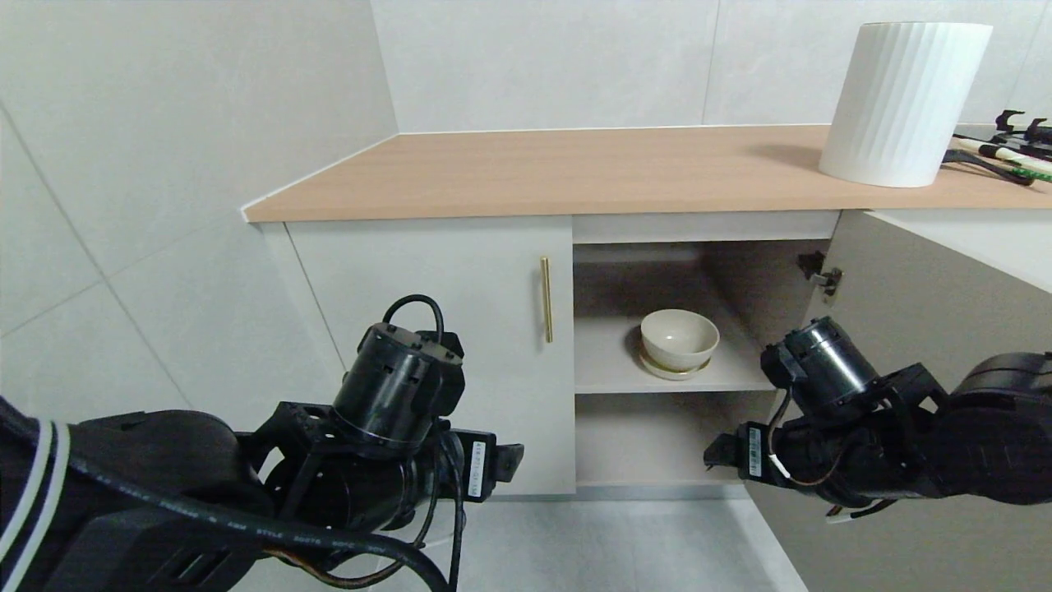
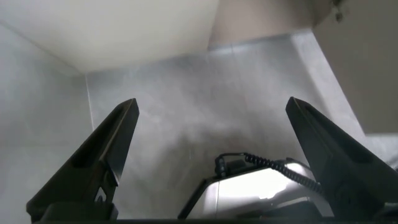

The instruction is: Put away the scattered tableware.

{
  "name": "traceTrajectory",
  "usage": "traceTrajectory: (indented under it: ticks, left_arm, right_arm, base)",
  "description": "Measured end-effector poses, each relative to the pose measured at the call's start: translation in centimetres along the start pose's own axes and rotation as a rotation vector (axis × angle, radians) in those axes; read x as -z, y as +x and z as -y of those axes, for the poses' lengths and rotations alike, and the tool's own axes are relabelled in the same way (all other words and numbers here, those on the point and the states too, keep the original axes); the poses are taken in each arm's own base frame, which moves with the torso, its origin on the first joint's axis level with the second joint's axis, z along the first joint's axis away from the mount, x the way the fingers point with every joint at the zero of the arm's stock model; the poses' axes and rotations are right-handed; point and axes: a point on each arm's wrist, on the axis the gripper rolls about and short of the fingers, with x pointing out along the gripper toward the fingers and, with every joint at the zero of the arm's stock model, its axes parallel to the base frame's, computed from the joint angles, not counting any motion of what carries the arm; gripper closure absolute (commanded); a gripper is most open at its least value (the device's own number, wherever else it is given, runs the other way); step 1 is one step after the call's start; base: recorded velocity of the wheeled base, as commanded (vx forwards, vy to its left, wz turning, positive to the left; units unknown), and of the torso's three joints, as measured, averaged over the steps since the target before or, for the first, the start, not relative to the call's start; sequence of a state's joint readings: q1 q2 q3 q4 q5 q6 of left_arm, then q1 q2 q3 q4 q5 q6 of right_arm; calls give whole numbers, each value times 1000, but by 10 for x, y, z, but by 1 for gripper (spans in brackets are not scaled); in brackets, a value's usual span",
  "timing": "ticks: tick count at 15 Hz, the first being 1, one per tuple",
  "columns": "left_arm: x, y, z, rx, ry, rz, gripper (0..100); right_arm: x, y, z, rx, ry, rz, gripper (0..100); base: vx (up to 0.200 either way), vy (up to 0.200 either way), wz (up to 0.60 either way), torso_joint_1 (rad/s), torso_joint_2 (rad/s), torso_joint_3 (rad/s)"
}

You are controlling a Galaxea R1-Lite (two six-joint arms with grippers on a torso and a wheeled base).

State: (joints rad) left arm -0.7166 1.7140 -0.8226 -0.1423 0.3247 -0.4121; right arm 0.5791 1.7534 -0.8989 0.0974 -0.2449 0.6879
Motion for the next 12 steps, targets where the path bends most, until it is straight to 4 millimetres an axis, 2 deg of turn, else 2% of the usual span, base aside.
traceTrajectory:
  ticks: [11,12]
  left_arm:
    - [0,0,0,1,2,0,0]
    - [0,0,0,0,1,1,0]
  right_arm:
    - [0,0,-1,-1,-3,-1,0]
    - [1,0,-1,-1,-3,-1,0]
  base:
    - [-200,0,0,3,3,2]
    - [0,0,0,0,0,0]
